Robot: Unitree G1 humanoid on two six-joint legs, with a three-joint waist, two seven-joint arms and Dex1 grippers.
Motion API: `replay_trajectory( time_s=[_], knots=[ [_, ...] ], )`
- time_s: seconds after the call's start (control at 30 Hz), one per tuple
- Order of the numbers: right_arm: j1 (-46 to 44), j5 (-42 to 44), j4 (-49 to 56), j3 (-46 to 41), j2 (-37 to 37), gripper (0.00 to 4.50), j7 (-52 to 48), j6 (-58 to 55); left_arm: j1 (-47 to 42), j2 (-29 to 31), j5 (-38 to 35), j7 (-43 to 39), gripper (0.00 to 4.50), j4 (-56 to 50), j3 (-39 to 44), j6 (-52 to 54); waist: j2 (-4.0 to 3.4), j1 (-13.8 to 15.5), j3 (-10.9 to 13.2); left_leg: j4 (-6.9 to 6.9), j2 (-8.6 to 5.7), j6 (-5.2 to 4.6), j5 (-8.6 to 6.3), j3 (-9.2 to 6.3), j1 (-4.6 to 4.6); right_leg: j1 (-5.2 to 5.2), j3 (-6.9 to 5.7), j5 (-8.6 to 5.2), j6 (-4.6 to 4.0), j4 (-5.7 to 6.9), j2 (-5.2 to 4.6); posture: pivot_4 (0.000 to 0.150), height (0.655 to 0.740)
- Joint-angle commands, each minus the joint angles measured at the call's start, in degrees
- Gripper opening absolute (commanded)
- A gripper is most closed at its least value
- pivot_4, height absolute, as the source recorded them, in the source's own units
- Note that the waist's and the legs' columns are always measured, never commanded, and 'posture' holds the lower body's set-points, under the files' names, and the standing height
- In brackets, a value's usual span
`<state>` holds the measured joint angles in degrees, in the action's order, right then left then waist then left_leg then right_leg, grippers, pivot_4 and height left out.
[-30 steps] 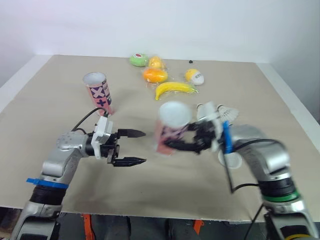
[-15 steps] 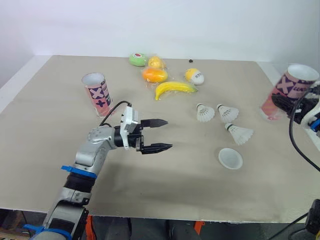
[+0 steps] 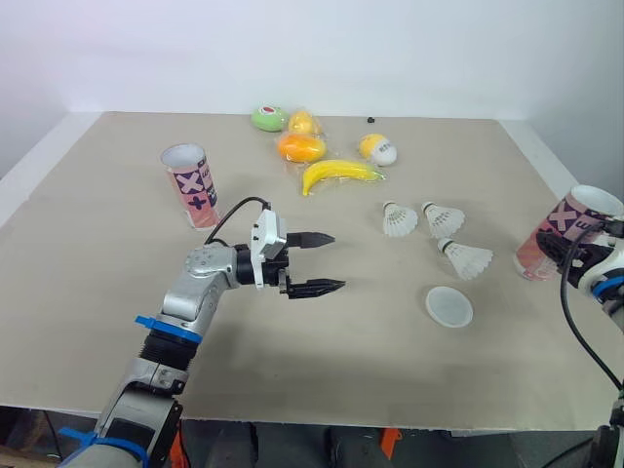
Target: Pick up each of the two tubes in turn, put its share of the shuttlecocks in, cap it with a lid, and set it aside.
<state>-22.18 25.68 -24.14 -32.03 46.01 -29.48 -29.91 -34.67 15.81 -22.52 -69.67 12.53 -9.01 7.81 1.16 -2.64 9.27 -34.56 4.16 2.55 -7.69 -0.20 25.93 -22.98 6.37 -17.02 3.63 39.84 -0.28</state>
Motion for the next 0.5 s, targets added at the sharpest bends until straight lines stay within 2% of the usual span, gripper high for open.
replay_trajectory(
  time_s=[0.03, 0.1, 0.2, 0.23, 0.5],
  knots=[
    [0.91, 0.20, 1.05, -1.81, 0.10, 2.87, 0.97, 1.37, -1.25, -0.64, -1.42, 0.40, 4.50, -1.46, 1.50, -0.64, 0.00, 0.00, 0.00, 0.00, -0.01, -0.02, 0.02, -0.01, 0.00, 0.02, 0.00, 0.00, 0.02, 0.00, 0.00, 0.150, 0.7321],
    [1.30, 0.16, 0.89, -1.78, -0.04, 2.87, 0.98, 2.05, -1.66, -0.95, -1.75, 0.64, 4.50, -1.37, 1.83, -0.47, 0.00, 0.02, 0.00, -0.01, -0.05, -0.04, 0.03, -0.05, -0.03, 0.10, 0.00, -0.02, 0.05, 0.00, -0.01, 0.150, 0.7321],
    [2.17, 1.02, 1.27, -2.01, -0.26, 3.83, 0.07, 2.06, -2.43, -1.37, -2.11, 0.81, 4.50, -1.07, 2.30, -0.50, 0.01, 0.02, 0.00, -0.01, -0.12, -0.07, 0.05, -0.13, -0.05, 0.16, 0.01, -0.04, 0.08, -0.01, -0.02, 0.150, 0.7321],
    [2.44, 1.16, 1.40, -2.05, -0.26, 4.40, -0.11, 2.08, -2.59, -1.44, -2.18, 0.83, 4.50, -1.00, 2.42, -0.48, 0.01, 0.02, 0.00, -0.01, -0.14, -0.08, 0.06, -0.15, -0.05, 0.17, 0.01, -0.04, 0.08, -0.01, -0.02, 0.150, 0.7321],
    [5.48, -0.10, 3.07, -1.00, 0.93, 4.46, -0.64, 1.36, -2.92, -1.39, -0.87, 0.12, 4.50, 0.76, 2.01, -2.55, -0.12, -0.02, 0.02, 0.01, -0.22, -0.09, 0.07, -0.16, -0.06, 0.18, 0.05, -0.06, 0.12, -0.02, -0.08, 0.150, 0.7321]
  ],
)
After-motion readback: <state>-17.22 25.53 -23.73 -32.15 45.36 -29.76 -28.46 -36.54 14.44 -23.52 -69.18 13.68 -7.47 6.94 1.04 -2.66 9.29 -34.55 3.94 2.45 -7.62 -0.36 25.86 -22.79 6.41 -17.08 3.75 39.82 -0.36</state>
